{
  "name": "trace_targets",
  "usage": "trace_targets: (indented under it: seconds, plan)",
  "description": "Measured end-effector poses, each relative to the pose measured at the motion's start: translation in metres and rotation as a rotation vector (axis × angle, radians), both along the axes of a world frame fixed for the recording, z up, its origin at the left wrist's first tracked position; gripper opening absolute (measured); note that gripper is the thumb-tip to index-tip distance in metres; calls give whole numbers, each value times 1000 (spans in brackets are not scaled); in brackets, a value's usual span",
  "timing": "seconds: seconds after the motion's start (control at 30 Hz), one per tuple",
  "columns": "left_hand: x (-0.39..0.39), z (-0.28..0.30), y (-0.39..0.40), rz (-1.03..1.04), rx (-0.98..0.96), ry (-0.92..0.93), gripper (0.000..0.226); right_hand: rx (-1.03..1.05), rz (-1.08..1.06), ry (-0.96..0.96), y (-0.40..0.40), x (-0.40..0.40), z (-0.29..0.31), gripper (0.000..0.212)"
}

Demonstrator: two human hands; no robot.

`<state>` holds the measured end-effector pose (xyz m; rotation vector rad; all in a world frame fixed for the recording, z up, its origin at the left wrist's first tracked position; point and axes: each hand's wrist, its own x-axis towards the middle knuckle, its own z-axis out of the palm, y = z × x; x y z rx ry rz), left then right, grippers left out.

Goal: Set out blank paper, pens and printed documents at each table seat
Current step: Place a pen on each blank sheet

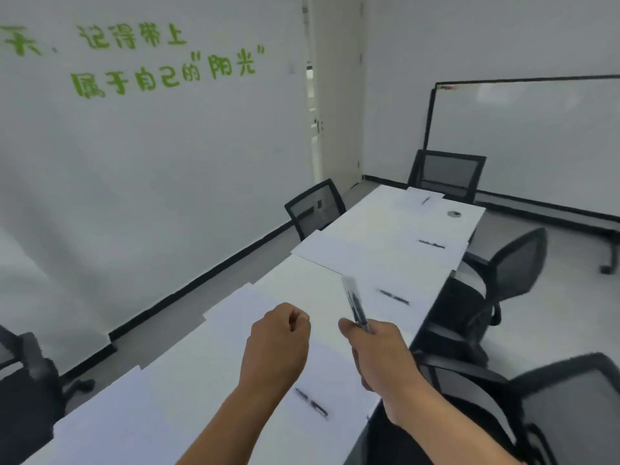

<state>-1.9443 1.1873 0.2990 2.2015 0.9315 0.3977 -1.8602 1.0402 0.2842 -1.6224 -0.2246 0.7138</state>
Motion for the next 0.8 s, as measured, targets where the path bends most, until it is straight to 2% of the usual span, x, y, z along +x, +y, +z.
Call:
trace_targets:
  seconds: [0.17, 0.4, 0.5, 0.67, 0.8]
  plan:
    - [43, -1, -74, -195, -14, -10, 20, -4, -196, -59, -86, 3, 15, 40]
    - [108, 39, -226, -529, -21, -95, 21, -6, -540, -192, -244, 31, 51, 50]
    - [133, 46, -291, -623, -21, -132, 23, 1, -618, -228, -307, 36, 58, 44]
    - [183, 44, -465, -791, -33, -154, 23, -30, -787, -274, -469, 57, 55, 41]
    - [216, 45, -577, -858, -57, -164, 24, -65, -839, -290, -575, 85, 58, 35]
